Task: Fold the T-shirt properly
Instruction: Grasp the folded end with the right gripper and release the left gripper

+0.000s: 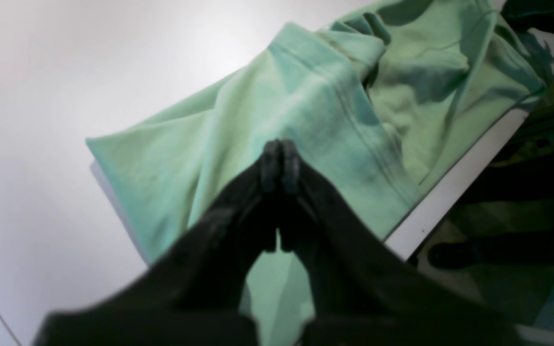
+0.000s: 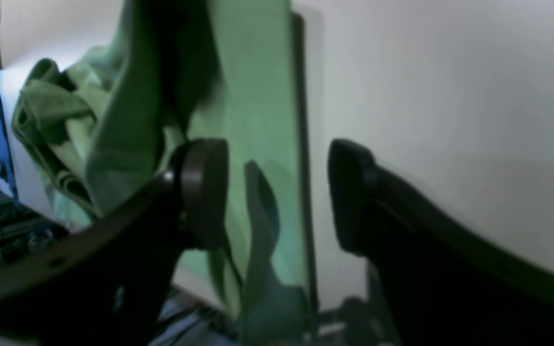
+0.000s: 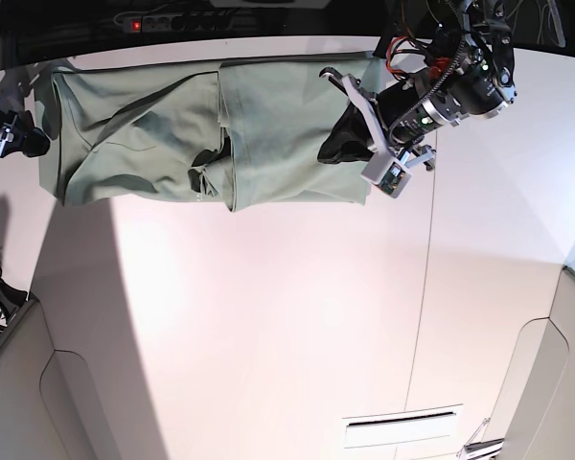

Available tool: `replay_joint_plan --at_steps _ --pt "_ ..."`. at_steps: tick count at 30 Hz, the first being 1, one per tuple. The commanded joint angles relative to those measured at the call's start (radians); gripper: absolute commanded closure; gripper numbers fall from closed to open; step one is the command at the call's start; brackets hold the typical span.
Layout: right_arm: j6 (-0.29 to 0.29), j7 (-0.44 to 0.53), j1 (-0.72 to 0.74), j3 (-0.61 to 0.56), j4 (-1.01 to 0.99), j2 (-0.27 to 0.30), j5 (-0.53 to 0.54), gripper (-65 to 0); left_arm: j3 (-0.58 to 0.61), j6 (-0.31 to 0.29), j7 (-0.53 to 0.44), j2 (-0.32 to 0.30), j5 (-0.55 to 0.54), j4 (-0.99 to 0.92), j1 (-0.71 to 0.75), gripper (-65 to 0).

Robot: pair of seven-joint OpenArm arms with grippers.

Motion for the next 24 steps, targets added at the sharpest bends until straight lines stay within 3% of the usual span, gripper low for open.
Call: replay_joint_plan --at_steps 1,8,13,24 --pt "-0.008 -0.008 0.000 -0.015 0.002 0.008 -0.064 -36.1 0.000 -0.011 -0.026 0.000 -0.015 0.019 -0.003 0.0" --pt "-0.008 -0.011 0.002 -0.034 0.003 -0.063 0.040 -36.0 0.000 -0.010 -0.025 0.000 -0.015 0.019 -0.003 0.0" --pt "-0.008 -0.018 0.002 -0.035 0.003 -0.117 0.046 -36.0 0.000 -0.011 -0.026 0.000 -0.015 0.019 -0.003 0.0" --pt "-0.008 -0.061 0.002 -0.035 0.003 -0.131 0.143 -35.8 0.000 -0.011 -0.026 0.000 -0.014 0.019 -0.003 0.0"
